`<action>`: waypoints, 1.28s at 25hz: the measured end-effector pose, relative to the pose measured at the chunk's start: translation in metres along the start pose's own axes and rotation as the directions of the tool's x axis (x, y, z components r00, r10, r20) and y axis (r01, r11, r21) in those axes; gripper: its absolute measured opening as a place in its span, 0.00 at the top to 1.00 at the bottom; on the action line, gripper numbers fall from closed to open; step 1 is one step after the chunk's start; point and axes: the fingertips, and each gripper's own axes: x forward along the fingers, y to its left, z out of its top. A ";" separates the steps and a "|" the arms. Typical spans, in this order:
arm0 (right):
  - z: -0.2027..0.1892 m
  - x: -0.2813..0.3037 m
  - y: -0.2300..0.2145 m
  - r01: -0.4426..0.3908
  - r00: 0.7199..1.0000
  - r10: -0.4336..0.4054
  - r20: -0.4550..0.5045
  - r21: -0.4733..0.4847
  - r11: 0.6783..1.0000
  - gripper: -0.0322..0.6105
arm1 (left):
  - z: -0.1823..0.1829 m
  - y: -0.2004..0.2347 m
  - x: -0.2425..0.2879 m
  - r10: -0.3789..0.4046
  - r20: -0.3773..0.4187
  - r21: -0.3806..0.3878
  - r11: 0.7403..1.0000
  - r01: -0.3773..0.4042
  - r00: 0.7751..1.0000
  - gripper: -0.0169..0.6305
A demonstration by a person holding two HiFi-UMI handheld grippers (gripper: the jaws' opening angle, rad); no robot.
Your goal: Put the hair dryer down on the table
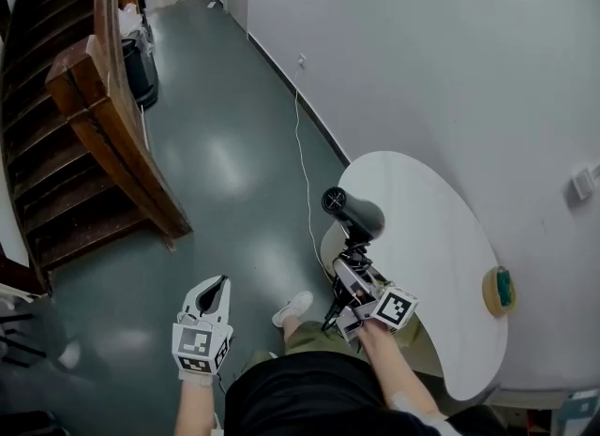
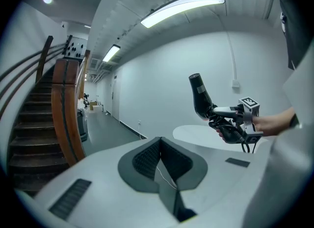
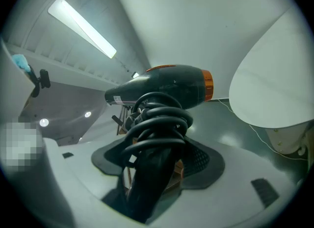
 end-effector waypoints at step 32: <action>0.206 -0.098 -0.217 0.393 0.808 -0.423 0.410 0.159 0.906 0.47 | 0.105 -0.172 0.400 -0.549 -0.212 0.216 0.780 0.587 0.808 0.96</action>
